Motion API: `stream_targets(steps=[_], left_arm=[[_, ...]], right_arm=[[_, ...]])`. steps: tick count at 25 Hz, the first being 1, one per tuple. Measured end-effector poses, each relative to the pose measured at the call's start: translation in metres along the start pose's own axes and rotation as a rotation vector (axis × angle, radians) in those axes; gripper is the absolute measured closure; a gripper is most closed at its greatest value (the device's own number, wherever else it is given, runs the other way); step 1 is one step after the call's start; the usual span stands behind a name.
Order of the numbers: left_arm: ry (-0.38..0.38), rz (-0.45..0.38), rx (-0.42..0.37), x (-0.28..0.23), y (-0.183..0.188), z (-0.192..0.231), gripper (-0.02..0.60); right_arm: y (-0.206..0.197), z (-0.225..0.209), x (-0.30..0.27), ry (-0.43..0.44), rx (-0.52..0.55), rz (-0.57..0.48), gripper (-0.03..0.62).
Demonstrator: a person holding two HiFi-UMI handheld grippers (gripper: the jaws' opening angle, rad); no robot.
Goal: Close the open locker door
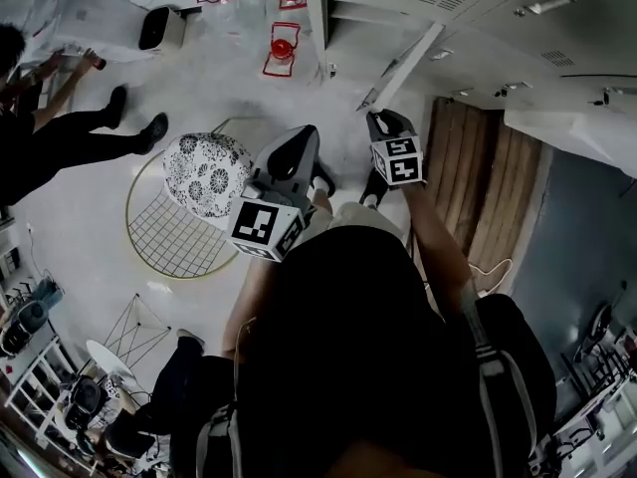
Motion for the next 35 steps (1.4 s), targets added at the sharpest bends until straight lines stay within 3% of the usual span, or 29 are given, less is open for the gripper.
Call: stream_targets(steps=[10,21,35], left_arm=[[-0.004,-0.012,0.022,0.013,0.0,0.051,0.563],[-0.029,-0.036,0.024,0.028,0.002,0.096,0.563],[-0.055,-0.036,0.033,0.028,0.006,0.112,0.563]], right_arm=[[0.026,0.022,-0.035,-0.044,-0.075,-0.013,0.525],[0.049,0.034,-0.062,-0.108,-0.086,-0.029,0.525],[0.065,0.038,-0.082,-0.137,-0.133,-0.035,0.525]])
Point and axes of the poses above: the fingertips, and each gripper's own axes: x backward along the fingers, z to its left, y out of its top, the point moved 4 cm from there along x, backward along the fingers, and after that the axes turned 6 degrees about -x, right-handed, at the moved point
